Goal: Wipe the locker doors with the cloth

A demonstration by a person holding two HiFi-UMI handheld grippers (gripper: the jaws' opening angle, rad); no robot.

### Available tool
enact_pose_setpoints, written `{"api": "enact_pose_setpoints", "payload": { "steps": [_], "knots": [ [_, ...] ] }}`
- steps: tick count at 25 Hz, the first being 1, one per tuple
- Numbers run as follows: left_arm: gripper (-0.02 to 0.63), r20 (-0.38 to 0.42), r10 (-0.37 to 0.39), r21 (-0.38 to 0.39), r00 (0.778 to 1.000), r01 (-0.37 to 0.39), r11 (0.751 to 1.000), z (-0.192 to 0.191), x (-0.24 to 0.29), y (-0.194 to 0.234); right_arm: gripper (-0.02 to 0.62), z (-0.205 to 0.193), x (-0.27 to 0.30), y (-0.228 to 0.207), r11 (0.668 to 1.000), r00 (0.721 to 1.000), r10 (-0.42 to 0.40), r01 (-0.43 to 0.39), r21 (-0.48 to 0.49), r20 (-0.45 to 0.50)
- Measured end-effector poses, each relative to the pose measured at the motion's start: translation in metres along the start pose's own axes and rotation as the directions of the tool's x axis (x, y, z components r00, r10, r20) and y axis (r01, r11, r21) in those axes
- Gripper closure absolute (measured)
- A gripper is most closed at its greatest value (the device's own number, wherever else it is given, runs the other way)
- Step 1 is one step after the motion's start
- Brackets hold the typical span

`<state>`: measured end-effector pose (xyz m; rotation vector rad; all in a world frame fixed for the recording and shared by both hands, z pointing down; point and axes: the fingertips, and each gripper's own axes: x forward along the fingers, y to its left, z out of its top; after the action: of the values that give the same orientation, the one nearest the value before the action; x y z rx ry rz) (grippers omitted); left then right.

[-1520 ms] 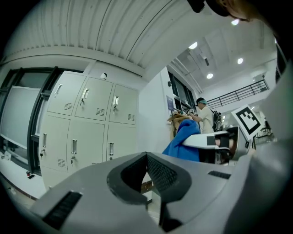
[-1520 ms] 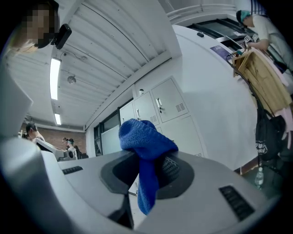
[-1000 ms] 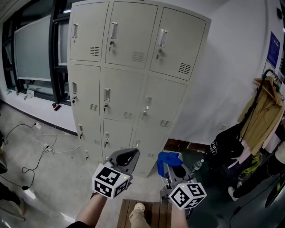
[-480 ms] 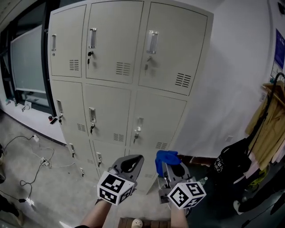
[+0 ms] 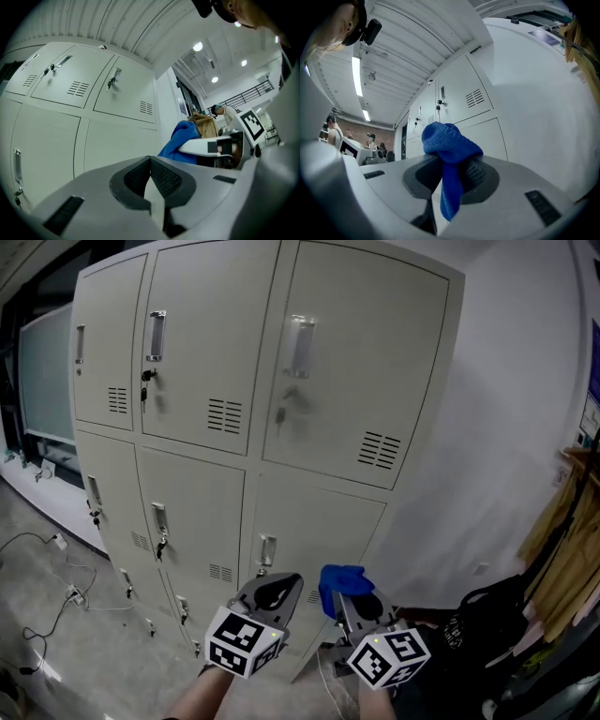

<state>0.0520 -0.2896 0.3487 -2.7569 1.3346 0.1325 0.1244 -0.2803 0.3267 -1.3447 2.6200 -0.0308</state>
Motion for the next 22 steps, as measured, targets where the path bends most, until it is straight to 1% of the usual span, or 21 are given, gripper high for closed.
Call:
{"api": "enact_pose_setpoints", "payload": {
  "steps": [2, 4, 6, 9, 13, 15, 17, 18, 19, 20, 22],
  "knots": [
    [0.597, 0.016, 0.007, 0.009, 1.000, -0.007, 1.000, 0.013, 0.011, 0.010, 0.517, 0.017, 0.013, -0.004, 0.999, 0.999, 0.052, -0.052, -0.006, 0.003],
    [0.597, 0.043, 0.007, 0.015, 0.999, -0.008, 1.000, 0.036, 0.018, 0.021, 0.517, 0.043, 0.027, -0.005, 0.995, 0.995, 0.104, -0.103, -0.009, 0.011],
    [0.597, 0.077, 0.005, 0.054, 0.997, -0.009, 0.999, 0.066, 0.023, 0.031, 0.517, 0.073, 0.041, -0.005, 0.990, 0.990, 0.142, -0.142, -0.007, 0.026],
    [0.597, 0.133, -0.004, 0.124, 0.991, -0.013, 0.992, 0.123, 0.031, 0.046, 0.517, 0.120, 0.059, 0.003, 0.984, 0.982, 0.179, -0.179, -0.010, 0.059],
    [0.597, 0.201, -0.057, 0.139, 0.978, 0.029, 0.990, 0.206, 0.041, 0.061, 0.517, 0.192, 0.083, 0.019, 0.976, 0.972, 0.213, -0.208, -0.058, 0.103],
    [0.597, 0.223, -0.073, 0.161, 0.972, 0.037, 0.986, 0.248, 0.049, 0.069, 0.517, 0.236, 0.099, 0.028, 0.966, 0.958, 0.255, -0.247, -0.075, 0.131],
    [0.597, 0.241, -0.095, 0.178, 0.966, 0.052, 0.983, 0.287, 0.054, 0.076, 0.517, 0.280, 0.120, 0.043, 0.948, 0.935, 0.316, -0.305, -0.088, 0.161],
    [0.597, 0.250, -0.106, 0.183, 0.962, 0.061, 0.981, 0.306, 0.057, 0.080, 0.517, 0.298, 0.130, 0.047, 0.944, 0.928, 0.330, -0.320, -0.083, 0.171],
    [0.597, 0.257, -0.110, 0.187, 0.960, 0.062, 0.980, 0.323, 0.060, 0.085, 0.517, 0.315, 0.141, 0.047, 0.947, 0.929, 0.322, -0.314, -0.073, 0.181],
    [0.597, 0.260, -0.100, 0.189, 0.960, 0.051, 0.981, 0.339, 0.064, 0.093, 0.517, 0.330, 0.151, 0.045, 0.955, 0.936, 0.297, -0.290, -0.066, 0.190],
    [0.597, 0.262, -0.054, 0.188, 0.964, 0.004, 0.982, 0.367, 0.071, 0.112, 0.517, 0.363, 0.170, 0.046, 0.967, 0.944, 0.253, -0.238, -0.091, 0.210]
  ]
}}
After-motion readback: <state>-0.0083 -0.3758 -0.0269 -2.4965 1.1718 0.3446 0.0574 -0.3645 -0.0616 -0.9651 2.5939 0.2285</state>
